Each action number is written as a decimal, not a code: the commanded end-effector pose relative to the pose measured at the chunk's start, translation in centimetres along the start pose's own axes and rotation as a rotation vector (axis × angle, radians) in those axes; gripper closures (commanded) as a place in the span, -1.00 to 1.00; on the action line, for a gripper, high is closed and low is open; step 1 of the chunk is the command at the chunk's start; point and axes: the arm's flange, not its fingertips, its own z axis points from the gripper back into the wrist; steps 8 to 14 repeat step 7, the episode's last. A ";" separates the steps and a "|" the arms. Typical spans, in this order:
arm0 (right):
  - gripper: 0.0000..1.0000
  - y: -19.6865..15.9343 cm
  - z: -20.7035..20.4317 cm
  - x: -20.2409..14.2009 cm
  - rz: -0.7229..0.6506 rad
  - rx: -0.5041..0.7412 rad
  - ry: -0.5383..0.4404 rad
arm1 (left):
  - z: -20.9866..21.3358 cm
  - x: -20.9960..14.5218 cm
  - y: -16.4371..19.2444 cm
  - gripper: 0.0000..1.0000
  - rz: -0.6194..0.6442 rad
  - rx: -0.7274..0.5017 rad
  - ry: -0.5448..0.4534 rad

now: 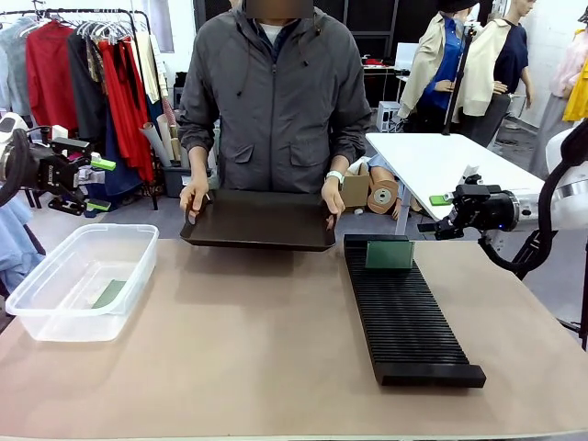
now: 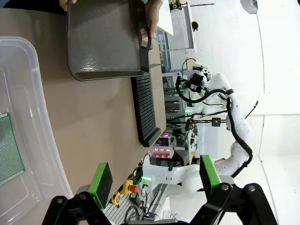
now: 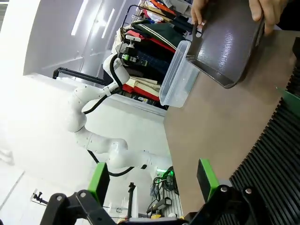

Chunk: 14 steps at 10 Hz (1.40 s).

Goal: Sort PCBs into racks and boxes based on the side picked up.
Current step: If the short side of the Blank PCB is picked up, insert it into the PCB Rack ; if the long side is picked up, place it in the Organizing box.

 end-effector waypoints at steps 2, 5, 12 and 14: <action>-1.00 0.2 -0.1 0.0 0.024 0.005 -0.008 | 0.1 -0.2 -0.3 -0.94 -0.004 0.012 -0.002; -1.00 0.2 -0.1 0.0 0.024 0.005 -0.008 | 0.1 -0.2 -0.3 -0.94 -0.004 0.012 -0.002; -1.00 0.2 -0.1 0.0 0.024 0.005 -0.008 | 0.1 -0.2 -0.3 -0.94 -0.004 0.012 -0.002; -1.00 0.2 -0.1 0.0 0.024 0.005 -0.008 | 0.1 -0.2 -0.3 -0.94 -0.004 0.012 -0.002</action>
